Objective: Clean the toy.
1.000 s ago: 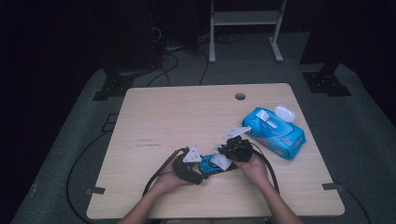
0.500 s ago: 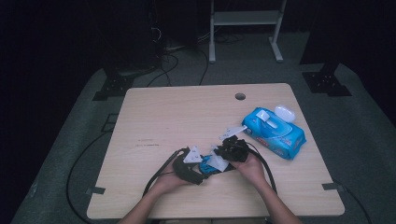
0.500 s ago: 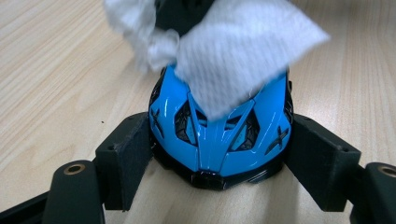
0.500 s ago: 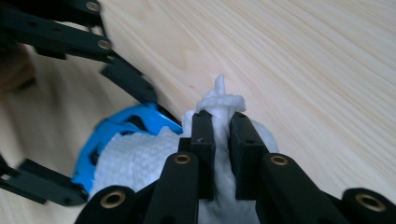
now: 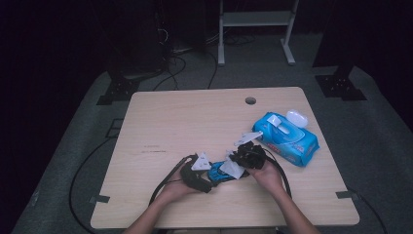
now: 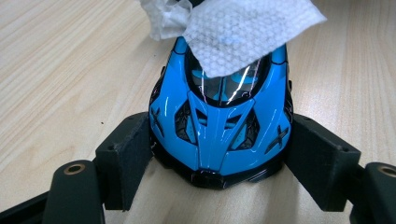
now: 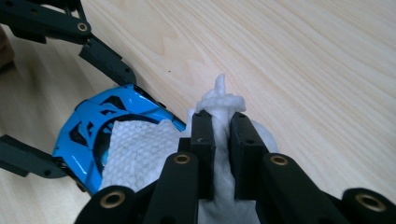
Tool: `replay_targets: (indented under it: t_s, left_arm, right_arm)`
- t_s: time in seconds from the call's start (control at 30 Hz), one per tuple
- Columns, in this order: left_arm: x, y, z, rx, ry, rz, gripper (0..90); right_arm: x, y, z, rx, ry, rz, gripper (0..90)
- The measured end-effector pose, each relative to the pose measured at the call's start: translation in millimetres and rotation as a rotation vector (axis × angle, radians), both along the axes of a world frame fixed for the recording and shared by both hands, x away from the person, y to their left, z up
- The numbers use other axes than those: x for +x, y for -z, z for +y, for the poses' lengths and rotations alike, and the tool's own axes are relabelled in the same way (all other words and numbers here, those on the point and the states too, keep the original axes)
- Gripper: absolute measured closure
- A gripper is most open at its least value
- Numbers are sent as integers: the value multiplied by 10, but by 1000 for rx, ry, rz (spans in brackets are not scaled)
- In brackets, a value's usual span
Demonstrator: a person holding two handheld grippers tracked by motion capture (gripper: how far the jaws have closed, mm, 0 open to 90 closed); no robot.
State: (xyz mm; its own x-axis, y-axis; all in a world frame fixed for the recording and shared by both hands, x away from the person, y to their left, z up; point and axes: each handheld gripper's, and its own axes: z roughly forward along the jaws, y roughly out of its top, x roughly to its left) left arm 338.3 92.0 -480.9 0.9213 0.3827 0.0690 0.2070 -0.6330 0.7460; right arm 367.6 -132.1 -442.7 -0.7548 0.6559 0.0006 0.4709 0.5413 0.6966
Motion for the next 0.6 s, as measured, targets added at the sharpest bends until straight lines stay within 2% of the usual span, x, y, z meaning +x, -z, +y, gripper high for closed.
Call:
replay_targets:
  t_s: [0.03,0.07,0.1,0.13,0.17,0.2,0.37,0.4,0.47,0.5,0.53,0.57,0.6]
  left_arm:
    - [-1,2,0,-4,-1,2,254]
    - [-2,0,0,-2,-1,1,254]
    - [-2,0,-1,-1,-1,1,254]
    - [-2,0,-1,-2,-2,2,254]
    - [-2,1,-1,-2,-1,1,254]
    - [-3,1,0,-2,-2,1,254]
    - [1,3,1,-4,-2,2,254]
    - [0,4,1,-5,-2,3,254]
    - [1,2,2,-3,-1,3,254]
    - [1,2,4,-2,0,2,254]
    - [-1,-1,7,2,2,0,254]
    - [-4,-2,6,4,1,-1,254]
    - [-5,-4,4,4,-1,-1,254]
  right_arm:
    - [-12,0,12,-6,-2,-5,809]
    - [-46,0,58,-14,-15,-30,809]
    - [-78,-8,126,16,-53,-20,809]
    - [-78,-8,126,16,-53,-20,809]
    - [-103,-15,166,-16,-67,-47,808]
    - [-100,-18,147,-12,-68,-39,808]
    - [-54,-4,-46,-11,-12,-25,809]
    - [-53,14,-147,16,17,-7,809]
    - [-64,16,-149,16,19,-14,809]
    - [-98,10,-111,-4,19,-33,809]
    - [-98,10,-111,-4,19,-33,809]
    - [-104,3,-103,-10,2,-44,809]
    - [-104,-6,-111,-8,0,-34,809]
